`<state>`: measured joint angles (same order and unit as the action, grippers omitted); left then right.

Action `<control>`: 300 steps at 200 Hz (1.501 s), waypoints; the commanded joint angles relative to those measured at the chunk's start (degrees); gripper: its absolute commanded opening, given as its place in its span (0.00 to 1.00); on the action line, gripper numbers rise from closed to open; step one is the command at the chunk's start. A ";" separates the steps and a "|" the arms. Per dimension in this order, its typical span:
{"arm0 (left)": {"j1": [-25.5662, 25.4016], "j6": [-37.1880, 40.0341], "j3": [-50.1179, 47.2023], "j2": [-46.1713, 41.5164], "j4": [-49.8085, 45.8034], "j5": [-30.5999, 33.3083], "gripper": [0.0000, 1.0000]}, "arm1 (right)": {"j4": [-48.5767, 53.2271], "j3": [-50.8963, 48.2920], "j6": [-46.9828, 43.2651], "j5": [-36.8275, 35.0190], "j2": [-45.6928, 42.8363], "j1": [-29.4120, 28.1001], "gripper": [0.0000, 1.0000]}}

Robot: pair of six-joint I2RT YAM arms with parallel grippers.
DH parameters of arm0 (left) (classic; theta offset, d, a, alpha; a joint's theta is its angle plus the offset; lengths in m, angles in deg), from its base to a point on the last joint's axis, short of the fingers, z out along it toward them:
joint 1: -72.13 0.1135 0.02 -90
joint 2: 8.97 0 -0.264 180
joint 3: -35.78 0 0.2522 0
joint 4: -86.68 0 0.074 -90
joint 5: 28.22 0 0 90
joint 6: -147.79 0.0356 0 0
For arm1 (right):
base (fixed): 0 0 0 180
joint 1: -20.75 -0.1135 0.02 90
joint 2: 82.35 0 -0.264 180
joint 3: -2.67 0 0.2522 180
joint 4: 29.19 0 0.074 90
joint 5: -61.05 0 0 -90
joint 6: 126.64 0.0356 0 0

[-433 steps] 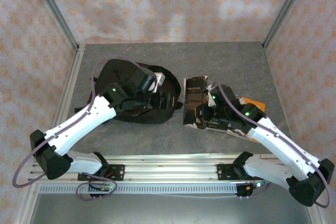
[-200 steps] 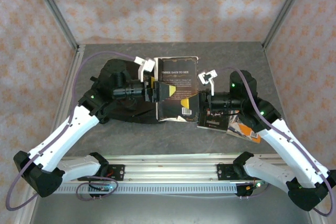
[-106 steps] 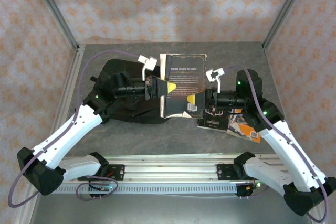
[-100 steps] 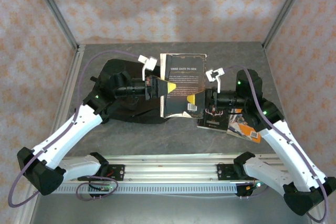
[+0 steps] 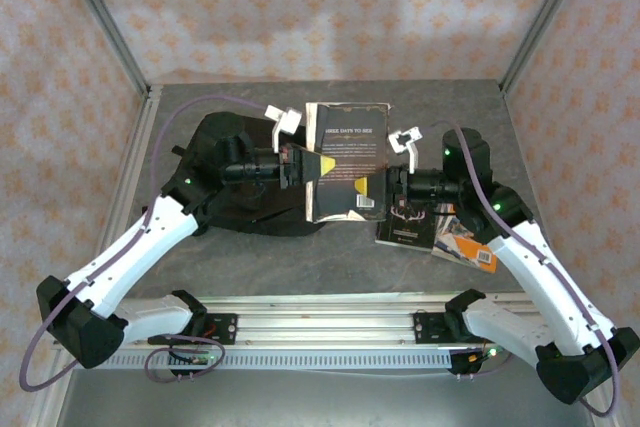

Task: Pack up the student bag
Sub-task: Rotate the book.

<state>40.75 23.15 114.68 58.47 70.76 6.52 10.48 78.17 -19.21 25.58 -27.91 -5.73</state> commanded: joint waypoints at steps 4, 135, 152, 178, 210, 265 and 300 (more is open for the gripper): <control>0.01 -2.76 2.61 0.66 4.68 5.57 0.00 | -3.91 -0.57 7.28 -19.84 -1.67 0.09 0.77; -3.96 -33.19 -10.28 -5.67 27.97 52.97 0.00 | -50.02 -9.66 54.06 -29.65 7.14 -0.27 0.96; -3.96 -34.62 -10.29 -5.72 26.48 52.82 0.00 | -53.94 -8.86 54.99 -28.50 9.93 -1.34 0.96; -4.04 -35.09 -10.30 -5.83 24.12 52.75 0.00 | -56.51 -6.03 54.69 -26.64 13.05 -3.58 0.94; -4.13 -35.27 -11.32 -5.83 24.83 53.43 0.00 | -60.96 -5.77 58.02 -25.32 17.30 -5.76 0.78; -4.13 -34.38 -12.03 -5.50 23.64 54.21 0.00 | -62.67 -6.63 60.23 -24.38 18.49 -7.40 0.52; -4.18 -33.72 -11.06 -4.80 22.58 54.04 0.00 | -55.10 -3.91 55.97 -19.85 18.44 -7.45 0.55</control>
<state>36.95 -11.38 102.03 54.38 91.35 59.13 -46.28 71.02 39.56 1.12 -9.07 -12.59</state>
